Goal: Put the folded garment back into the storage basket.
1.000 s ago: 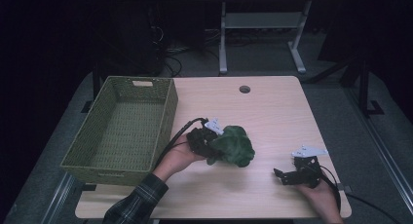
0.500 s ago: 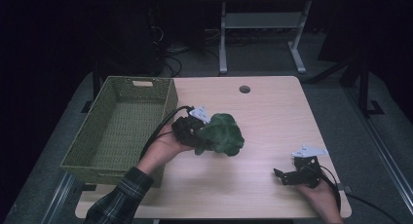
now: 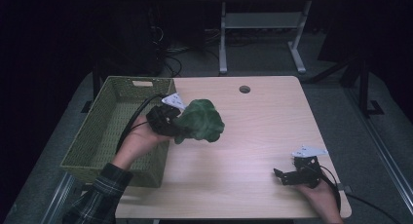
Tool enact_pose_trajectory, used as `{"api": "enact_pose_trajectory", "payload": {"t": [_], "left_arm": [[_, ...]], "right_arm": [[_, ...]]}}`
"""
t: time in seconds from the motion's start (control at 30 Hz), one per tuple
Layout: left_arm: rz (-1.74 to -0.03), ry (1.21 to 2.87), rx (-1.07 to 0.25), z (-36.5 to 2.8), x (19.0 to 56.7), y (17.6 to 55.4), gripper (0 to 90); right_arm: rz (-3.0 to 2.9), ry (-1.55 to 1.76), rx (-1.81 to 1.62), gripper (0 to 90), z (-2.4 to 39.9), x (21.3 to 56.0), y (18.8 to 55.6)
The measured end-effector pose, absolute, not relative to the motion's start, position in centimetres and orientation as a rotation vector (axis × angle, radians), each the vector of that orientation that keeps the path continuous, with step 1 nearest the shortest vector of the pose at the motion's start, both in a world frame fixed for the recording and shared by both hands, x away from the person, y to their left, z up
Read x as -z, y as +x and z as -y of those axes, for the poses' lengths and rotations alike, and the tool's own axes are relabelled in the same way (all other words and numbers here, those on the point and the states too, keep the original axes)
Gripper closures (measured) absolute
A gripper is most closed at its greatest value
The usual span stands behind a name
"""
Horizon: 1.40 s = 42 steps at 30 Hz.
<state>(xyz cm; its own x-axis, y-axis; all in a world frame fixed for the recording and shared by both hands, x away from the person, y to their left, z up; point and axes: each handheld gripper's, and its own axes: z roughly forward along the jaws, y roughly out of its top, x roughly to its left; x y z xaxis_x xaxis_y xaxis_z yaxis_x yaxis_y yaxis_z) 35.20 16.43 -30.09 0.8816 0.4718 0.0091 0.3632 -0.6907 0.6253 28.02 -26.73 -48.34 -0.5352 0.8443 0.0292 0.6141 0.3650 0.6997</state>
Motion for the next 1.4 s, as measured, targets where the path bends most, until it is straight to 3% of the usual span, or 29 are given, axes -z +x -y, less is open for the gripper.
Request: {"api": "enact_pose_trajectory", "payload": {"t": [0.83, 1.4], "left_arm": [[-0.91, 2.295, -0.405, -28.7, 28.4, 35.3, 72.4], [-1.1, 2.249, -0.402, -33.4, 33.9, 36.9, 72.4]], "right_arm": [[-2.294, 1.279, -0.958, 1.2, 26.7, 48.3, 28.0], [-2.294, 1.279, -0.958, 1.2, 26.7, 48.3, 28.0]]}}
